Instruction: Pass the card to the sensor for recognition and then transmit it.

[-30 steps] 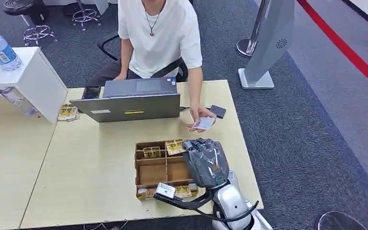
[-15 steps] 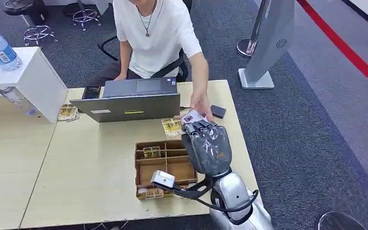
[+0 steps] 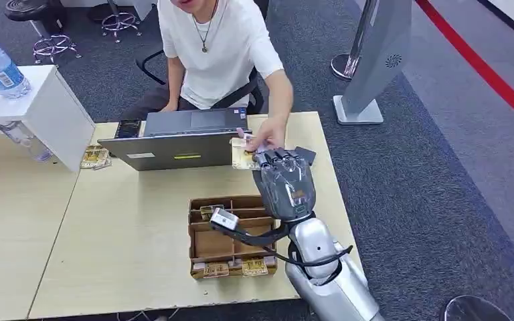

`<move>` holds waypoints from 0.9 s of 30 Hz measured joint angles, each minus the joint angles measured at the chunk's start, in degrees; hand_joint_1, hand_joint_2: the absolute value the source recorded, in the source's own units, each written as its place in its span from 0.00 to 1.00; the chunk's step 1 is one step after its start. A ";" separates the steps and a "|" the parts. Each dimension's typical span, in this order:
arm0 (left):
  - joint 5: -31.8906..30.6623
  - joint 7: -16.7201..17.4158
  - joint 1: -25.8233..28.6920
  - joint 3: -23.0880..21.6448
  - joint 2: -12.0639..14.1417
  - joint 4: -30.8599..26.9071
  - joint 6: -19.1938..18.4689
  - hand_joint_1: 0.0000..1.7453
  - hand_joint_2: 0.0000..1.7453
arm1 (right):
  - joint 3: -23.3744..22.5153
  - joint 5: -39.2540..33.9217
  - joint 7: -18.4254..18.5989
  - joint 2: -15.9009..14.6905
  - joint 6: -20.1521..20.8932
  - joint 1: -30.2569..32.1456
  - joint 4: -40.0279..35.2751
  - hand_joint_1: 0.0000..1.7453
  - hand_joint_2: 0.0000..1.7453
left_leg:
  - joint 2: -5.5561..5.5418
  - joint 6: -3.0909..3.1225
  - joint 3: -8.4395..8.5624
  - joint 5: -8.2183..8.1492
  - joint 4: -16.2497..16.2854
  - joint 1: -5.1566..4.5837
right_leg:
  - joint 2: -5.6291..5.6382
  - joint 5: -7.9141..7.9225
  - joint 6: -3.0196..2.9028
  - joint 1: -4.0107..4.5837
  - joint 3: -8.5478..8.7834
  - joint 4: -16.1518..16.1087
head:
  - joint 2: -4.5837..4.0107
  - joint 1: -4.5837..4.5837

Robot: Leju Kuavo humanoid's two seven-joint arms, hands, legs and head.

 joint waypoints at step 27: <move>2.21 -0.22 0.17 3.02 0.00 0.00 1.77 0.00 0.00 | -4.07 -69.53 -32.00 -3.89 18.65 21.51 -21.62 0.00 0.00 | -0.01 0.03 -0.08 -0.16 0.00 -0.01 | 0.00 -0.08 0.04 -0.01 -0.08 -0.04 | 0.00 -0.02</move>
